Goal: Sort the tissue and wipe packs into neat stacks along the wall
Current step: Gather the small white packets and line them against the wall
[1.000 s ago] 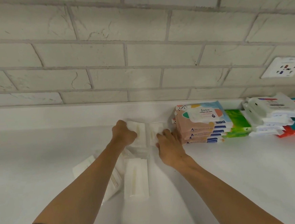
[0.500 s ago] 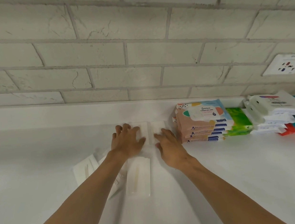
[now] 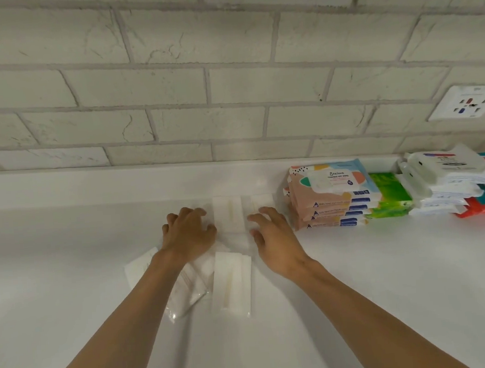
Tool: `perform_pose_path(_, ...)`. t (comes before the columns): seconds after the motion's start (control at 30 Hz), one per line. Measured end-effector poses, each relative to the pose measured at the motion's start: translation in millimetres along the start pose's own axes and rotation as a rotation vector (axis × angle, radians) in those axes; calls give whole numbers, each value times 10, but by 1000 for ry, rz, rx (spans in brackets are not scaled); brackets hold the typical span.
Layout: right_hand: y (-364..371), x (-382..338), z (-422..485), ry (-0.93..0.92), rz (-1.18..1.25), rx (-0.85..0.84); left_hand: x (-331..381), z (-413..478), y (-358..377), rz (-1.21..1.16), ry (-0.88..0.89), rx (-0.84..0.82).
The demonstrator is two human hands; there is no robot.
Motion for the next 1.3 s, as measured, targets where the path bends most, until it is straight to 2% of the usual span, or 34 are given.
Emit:
perform_pose_path(0.13, 104, -208, -179, -52, 59, -43, -178, -140, -45, 61, 35, -50)
perform_pose_path(0.5, 160, -317, -174, -75, -164, -165, -209, -424, -104, 66, 53, -50)
perform_pose_path(0.67, 185, -301, -176, -54, -97, -177, -225, -525, -114, 69, 55, -49)
perform_pose_path(0.83, 19, -337, -309, -25, 25, -107, -249, -606, -139, 64, 61, -48)
perform_pose_path(1.1, -176, -382, -724, 181, 177, -112, -303, -772, -273, 58, 168, -29)
perform_pose_path(1.3, -129, -541, -997, 378, 145, -154, -235, -812, -360, 186, 289, -132)
Point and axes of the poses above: each hand's wrist, its own z-axis towards the middle knuckle, its own y-axis out of the palm, x = y × z, the point moved 4 cm from there along z, towards the middle knuckle, and after that the axes turned 11 degrees about x, right-handed, at the moved point
